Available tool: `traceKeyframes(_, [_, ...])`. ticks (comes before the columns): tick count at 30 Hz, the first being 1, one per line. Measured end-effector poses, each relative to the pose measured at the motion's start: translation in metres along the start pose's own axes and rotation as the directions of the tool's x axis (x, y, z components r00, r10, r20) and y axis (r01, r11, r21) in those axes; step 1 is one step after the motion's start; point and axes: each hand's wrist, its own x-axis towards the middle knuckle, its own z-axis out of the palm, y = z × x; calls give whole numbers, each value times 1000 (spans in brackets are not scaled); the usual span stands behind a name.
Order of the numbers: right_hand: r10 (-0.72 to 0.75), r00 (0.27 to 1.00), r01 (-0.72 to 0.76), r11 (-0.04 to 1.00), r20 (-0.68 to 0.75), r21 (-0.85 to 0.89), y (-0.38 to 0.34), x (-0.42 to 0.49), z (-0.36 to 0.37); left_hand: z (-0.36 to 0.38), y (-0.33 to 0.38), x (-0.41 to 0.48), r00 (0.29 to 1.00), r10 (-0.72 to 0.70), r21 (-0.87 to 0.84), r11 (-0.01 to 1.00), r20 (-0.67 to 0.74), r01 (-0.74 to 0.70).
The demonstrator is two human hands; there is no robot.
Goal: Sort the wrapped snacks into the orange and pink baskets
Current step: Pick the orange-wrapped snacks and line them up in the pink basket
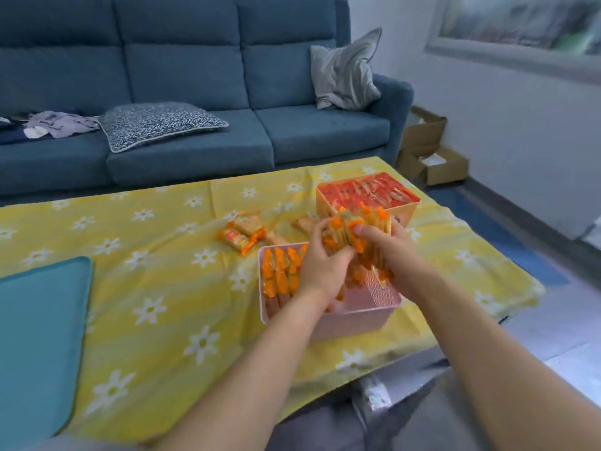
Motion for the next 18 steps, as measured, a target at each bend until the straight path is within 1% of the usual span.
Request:
traceKeyframes(1, [17, 1000, -18, 995, -14, -95, 6, -1, -12, 9, -4, 2, 1000, 15, 189, 982, 25, -20])
traceKeyframes(2, [35, 999, -38, 970, -15, -239, 14, 0, -19, 13, -8, 3, 999, 15, 375, 926, 52, -34])
traceKeyframes(3, [58, 998, -54, 917, -2, -395, 20, -1, -26, 15, -11, 3, 996, -8, 505, 863, 84, -36])
traceKeyframes(4, [71, 997, -53, 852, 15, -521, 26, -2, -27, 10, -14, 1, 993, -26, 584, 811, 113, -45])
traceKeyframes(5, [70, 997, -36, 781, 31, -624, 28, -3, -27, 3, -15, -2, 990, -24, 625, 778, 138, -68])
traceKeyframes(7, [25, 996, 50, 635, 85, -771, 25, -1, -26, -14, -16, -8, 987, 15, 636, 763, 160, -115])
traceKeyframes(8, [-17, 995, 91, 576, 100, -812, 22, 0, -24, -25, -18, -10, 989, 46, 635, 762, 143, -127])
traceKeyframes(9, [-73, 992, 123, 538, 100, -834, 18, 0, -22, -37, -17, -12, 990, 88, 645, 751, 112, -139])
traceKeyframes(11, [-217, 973, 182, 531, 75, -828, 14, 4, -19, -60, -16, -14, 983, 173, 690, 704, 64, -169])
traceKeyframes(13, [-305, 950, 233, 527, 75, -817, 10, 7, -14, -78, -16, -20, 974, 213, 750, 632, 73, -195])
traceKeyframes(14, [-298, 949, 248, 497, 105, -831, 7, 8, -11, -86, -17, -24, 974, 211, 773, 603, 87, -200])
traceKeyframes(15, [-242, 958, 248, 444, 151, -861, 5, 8, -9, -92, -17, -26, 975, 200, 780, 593, 96, -198])
traceKeyframes(16, [-141, 970, 236, 353, 197, -905, 4, 8, -6, -98, -17, -28, 978, 188, 774, 605, 91, -188])
traceKeyframes(17, [-19, 975, 221, 237, 222, -946, 4, 7, -4, -103, -17, -28, 981, 180, 756, 632, 73, -172])
traceKeyframes(18, [89, 973, 200, 124, 212, -972, 5, 8, -3, -106, -16, -28, 984, 173, 731, 665, 49, -153])
